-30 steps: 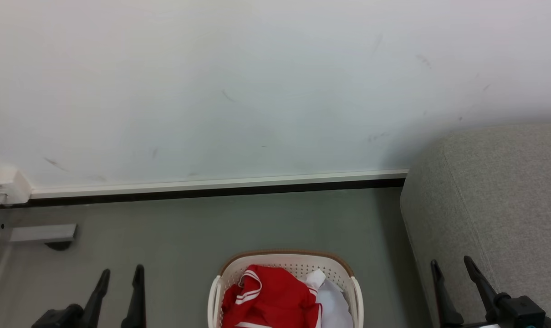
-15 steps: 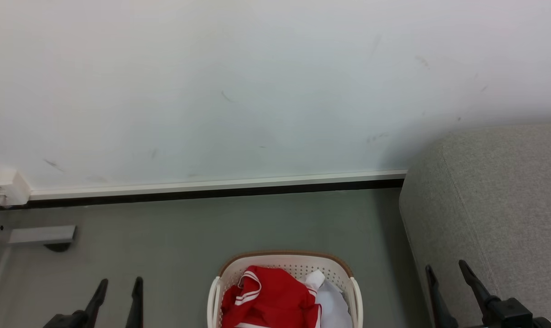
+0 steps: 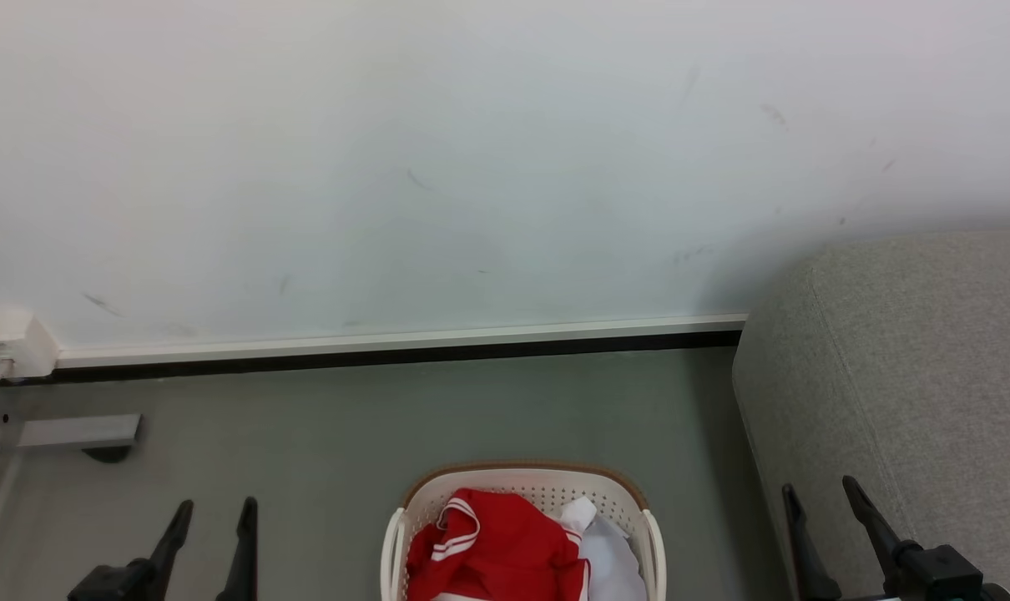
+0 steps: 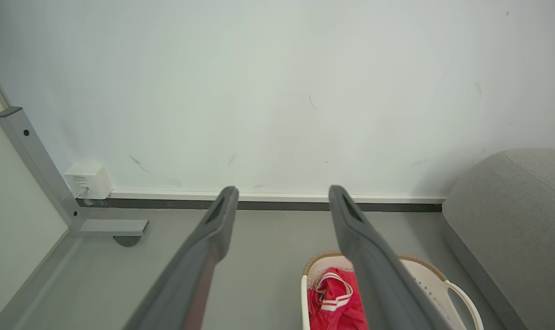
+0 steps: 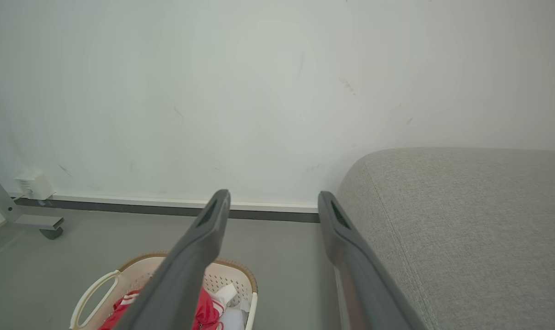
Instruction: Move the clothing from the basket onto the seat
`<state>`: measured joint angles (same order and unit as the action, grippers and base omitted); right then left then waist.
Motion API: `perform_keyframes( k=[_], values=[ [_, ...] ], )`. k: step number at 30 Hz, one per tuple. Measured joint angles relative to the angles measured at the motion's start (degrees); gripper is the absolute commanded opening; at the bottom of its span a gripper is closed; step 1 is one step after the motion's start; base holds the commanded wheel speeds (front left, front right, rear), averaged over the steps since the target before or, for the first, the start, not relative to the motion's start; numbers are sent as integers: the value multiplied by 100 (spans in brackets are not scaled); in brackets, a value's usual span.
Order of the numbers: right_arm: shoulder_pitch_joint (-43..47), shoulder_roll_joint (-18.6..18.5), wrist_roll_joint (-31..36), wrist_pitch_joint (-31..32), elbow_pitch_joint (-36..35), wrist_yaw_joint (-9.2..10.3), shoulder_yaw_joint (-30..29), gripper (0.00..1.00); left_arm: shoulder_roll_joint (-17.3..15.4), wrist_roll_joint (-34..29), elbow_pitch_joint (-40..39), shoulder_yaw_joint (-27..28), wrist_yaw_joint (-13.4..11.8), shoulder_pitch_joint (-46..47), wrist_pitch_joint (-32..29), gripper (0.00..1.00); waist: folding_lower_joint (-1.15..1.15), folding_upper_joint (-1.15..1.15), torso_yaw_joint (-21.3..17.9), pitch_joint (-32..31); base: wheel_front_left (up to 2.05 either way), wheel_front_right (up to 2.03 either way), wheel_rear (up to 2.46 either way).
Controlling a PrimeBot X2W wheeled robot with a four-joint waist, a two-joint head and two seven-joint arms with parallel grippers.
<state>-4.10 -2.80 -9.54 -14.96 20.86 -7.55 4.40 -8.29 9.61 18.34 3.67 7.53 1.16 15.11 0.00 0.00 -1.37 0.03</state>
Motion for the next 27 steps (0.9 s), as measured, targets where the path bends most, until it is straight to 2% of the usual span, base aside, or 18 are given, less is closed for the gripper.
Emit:
perform_keyframes(
  k=[27],
  values=[
    [-62, 1, 36, 0, 35, 0, -27, 100, -80, 84, 98, 90, 0, 13, 1, 100, 0, 0, -130, 104, 0, 0, 0]
  ],
)
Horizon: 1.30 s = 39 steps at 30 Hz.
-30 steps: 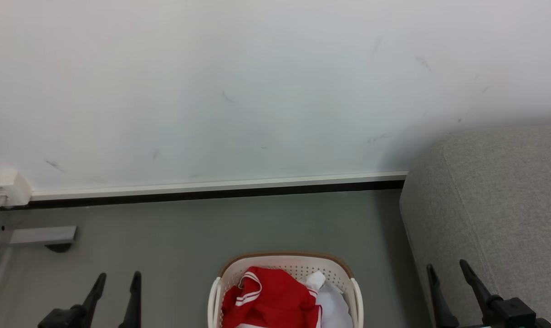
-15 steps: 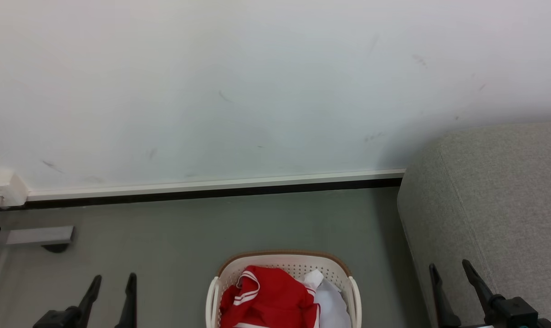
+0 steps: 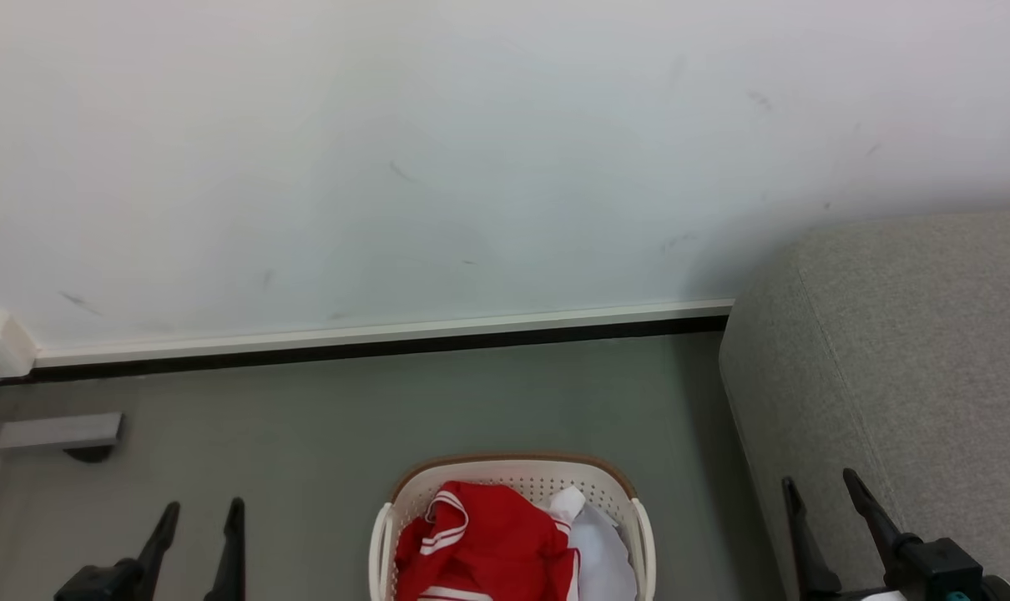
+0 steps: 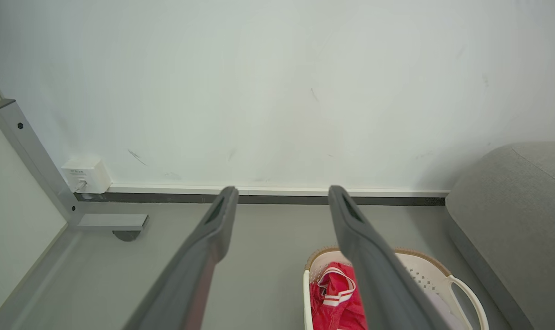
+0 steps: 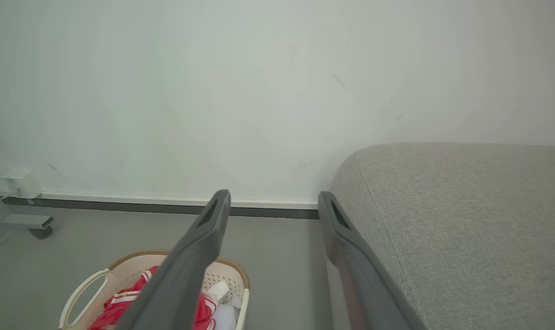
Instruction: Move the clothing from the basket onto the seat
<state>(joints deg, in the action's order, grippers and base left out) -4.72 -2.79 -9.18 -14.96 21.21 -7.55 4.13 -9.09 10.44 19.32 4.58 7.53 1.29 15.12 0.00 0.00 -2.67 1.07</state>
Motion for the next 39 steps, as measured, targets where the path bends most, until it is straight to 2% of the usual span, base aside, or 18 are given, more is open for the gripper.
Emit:
perform_keyframes(
  k=[8, 18, 26, 31, 39],
  values=[
    [-214, 2, -11, 0, -270, 0, 131, 100, -149, 47, -115, -203, 0, 289, 0, 100, 0, 0, -209, 334, 0, 0, 0],
    [-531, 0, -99, 0, -786, 0, 297, 100, -495, 194, 47, -882, 0, 1000, 1, 100, 0, 0, -602, 1036, 0, 0, 0],
    [-955, -1, -183, 0, -1281, 0, 367, 100, -954, 258, 700, -1990, 0, 1901, 1, 100, 1, 0, -804, 1916, 0, 0, 0],
    [-1228, -1, -234, 0, -1612, 0, 479, 100, -1066, 151, 1279, -2797, 0, 2553, -108, 100, 1, 0, -898, 2493, 0, 0, 0],
    [-1639, -2, -346, 0, -2265, 0, 710, 100, -1190, -5, 1968, -3740, 0, 3549, -263, 100, 1, 0, -1068, 3413, 0, 0, 0]
  ],
)
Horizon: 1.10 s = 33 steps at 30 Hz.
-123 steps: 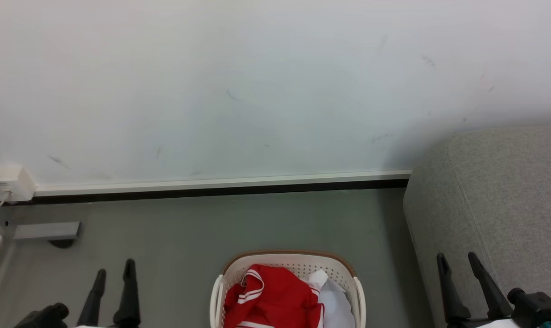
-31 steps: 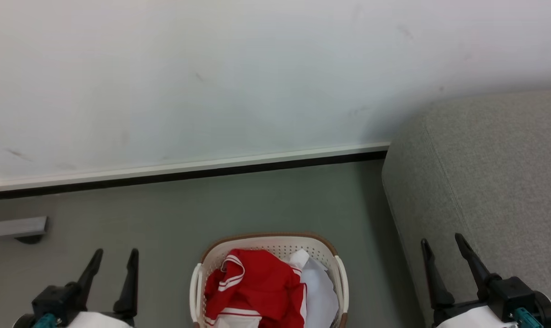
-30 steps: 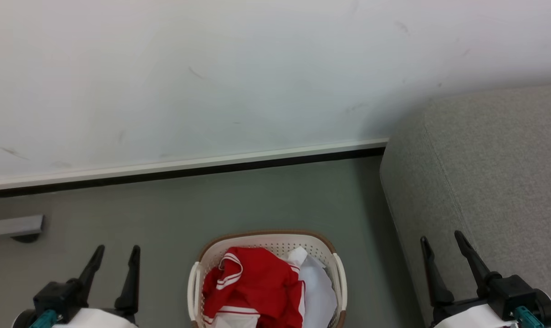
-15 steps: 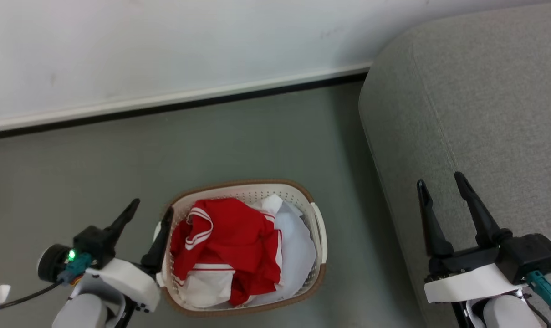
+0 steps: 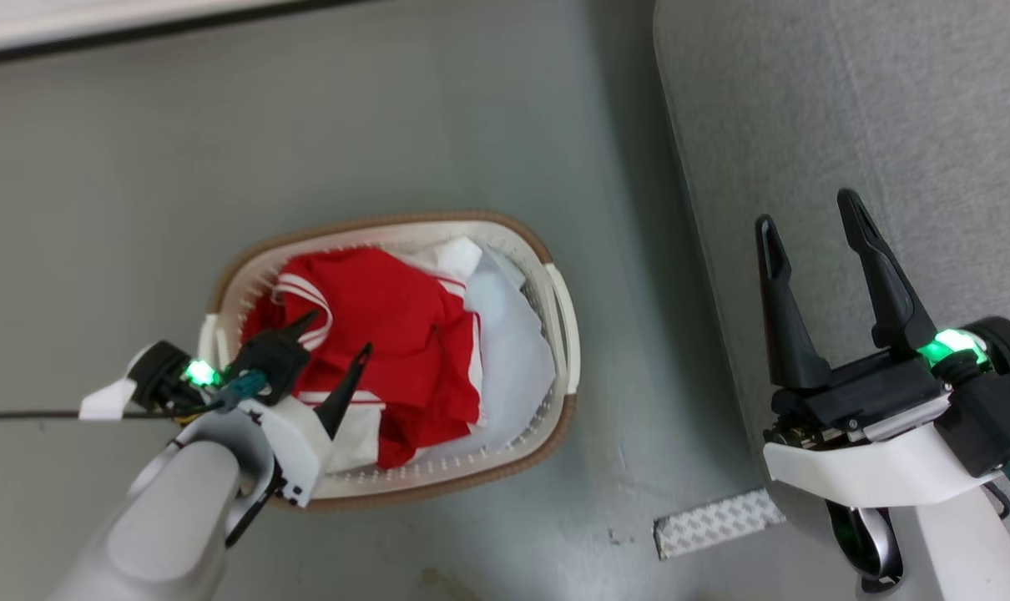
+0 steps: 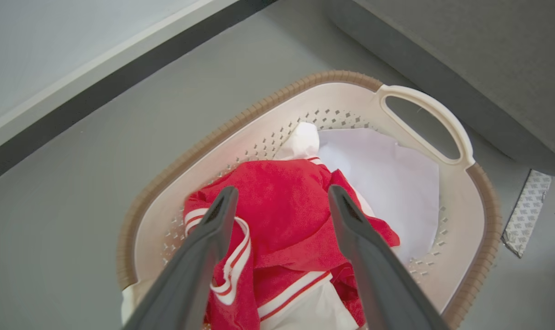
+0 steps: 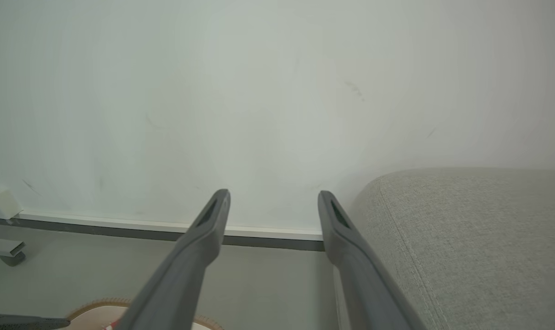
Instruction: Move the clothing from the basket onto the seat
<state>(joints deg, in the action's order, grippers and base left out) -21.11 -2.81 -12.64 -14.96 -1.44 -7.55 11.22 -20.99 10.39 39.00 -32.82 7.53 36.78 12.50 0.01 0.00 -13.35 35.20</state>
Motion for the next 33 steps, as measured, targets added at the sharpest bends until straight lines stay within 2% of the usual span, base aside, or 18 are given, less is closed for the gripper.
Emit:
perform_keyframes(
  k=[14, 25, 33],
  values=[
    [-190, 0, -55, 0, -770, 0, 167, 100, -494, 508, 333, -1831, 0, 1259, -226, 100, 0, 0, -260, 1347, 0, 0, 0],
    [-110, 1, -54, 0, -990, 0, 69, 100, -612, 864, 728, -2675, 0, 2007, -292, 100, 0, 0, -299, 1864, 0, 0, 0],
    [-2, 0, -90, 0, -1061, 0, -14, 100, -547, 1150, 989, -3178, 0, 2269, -282, 100, -1, 0, -328, 1998, 0, 0, 0]
  ],
)
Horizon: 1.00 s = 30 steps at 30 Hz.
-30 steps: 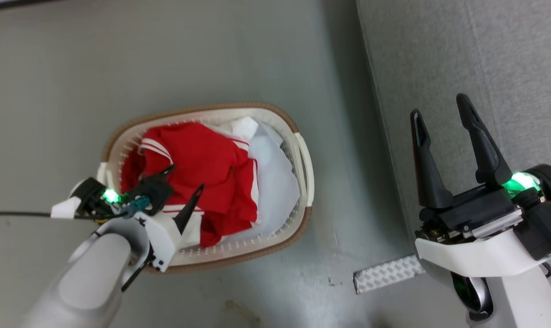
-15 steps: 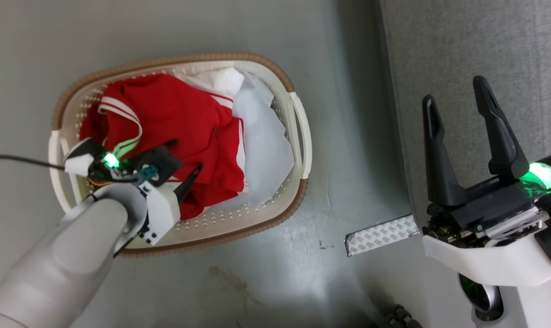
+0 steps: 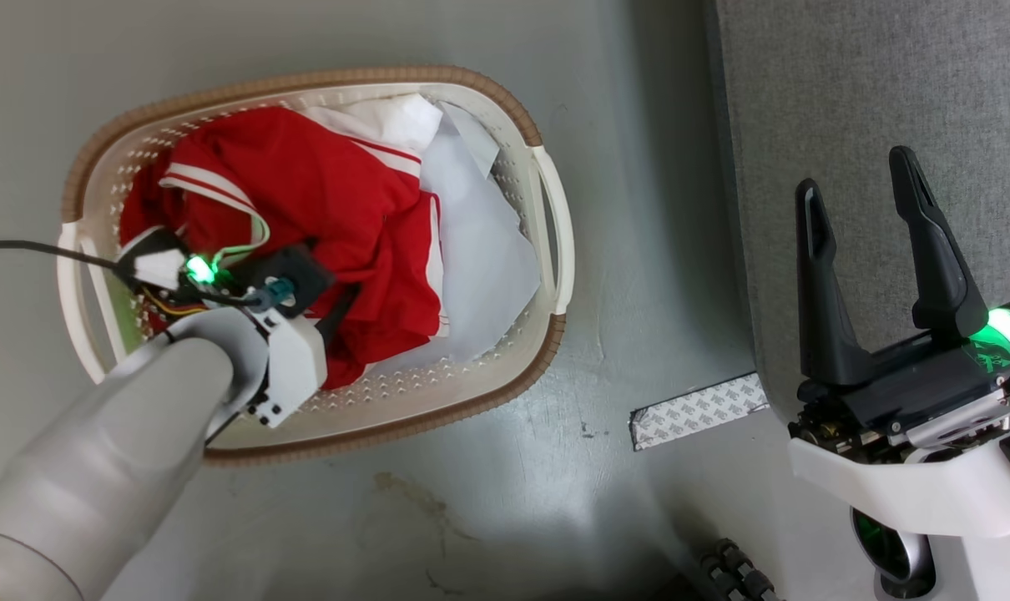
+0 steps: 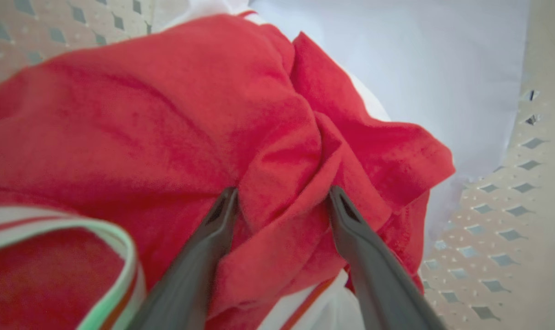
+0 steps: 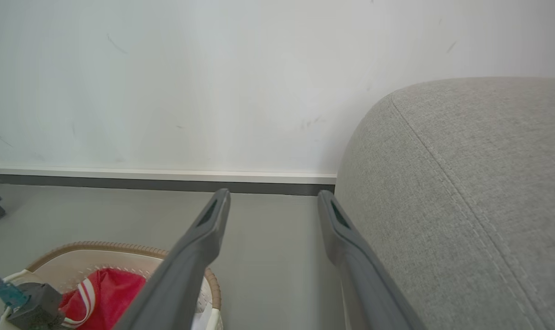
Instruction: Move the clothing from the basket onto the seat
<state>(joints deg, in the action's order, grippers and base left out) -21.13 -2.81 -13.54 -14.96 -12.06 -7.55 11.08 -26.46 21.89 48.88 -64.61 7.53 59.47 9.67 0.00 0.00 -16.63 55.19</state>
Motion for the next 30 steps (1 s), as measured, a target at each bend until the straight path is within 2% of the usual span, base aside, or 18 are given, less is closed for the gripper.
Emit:
perform_keyframes(
  k=[1, 2, 6, 12, 17, 23, 30],
  values=[
    [7, 0, 0, 0, -5, 0, -5, 100, 12, 33, 23, -100, 0, 21, 1, 38, 0, 0, -4, 4, 0, 0, 0],
    [11, 0, 0, 0, -15, 0, -14, 100, 24, 58, 42, -200, 0, 36, 2, 0, 0, 0, -5, 5, 0, 0, 0],
    [19, 1, -12, 0, -22, 0, -41, 100, 36, 170, 82, -524, 0, 59, 101, 0, 0, 0, -20, -18, 0, 0, 0],
    [32, 0, -32, 0, 101, 0, -100, 100, 83, 535, 80, -515, 0, 108, 412, 0, 0, 0, -17, -247, 0, 0, 0],
    [214, 2, -34, 0, 369, 0, -185, 100, 147, 903, -149, -76, -67, -179, 532, 0, 0, 0, 61, -705, 0, 0, 0],
    [519, 1, 66, 0, 795, 0, -359, 100, 88, 1017, -1230, 748, -411, -937, 539, 0, -1, 0, 251, -1463, 0, 0, 0],
    [938, 8, 110, 0, 1283, 0, -405, 100, 100, 984, -2159, 1644, -664, -2121, 541, 0, -1, 0, 530, -2540, 0, 0, 0]
  ],
)
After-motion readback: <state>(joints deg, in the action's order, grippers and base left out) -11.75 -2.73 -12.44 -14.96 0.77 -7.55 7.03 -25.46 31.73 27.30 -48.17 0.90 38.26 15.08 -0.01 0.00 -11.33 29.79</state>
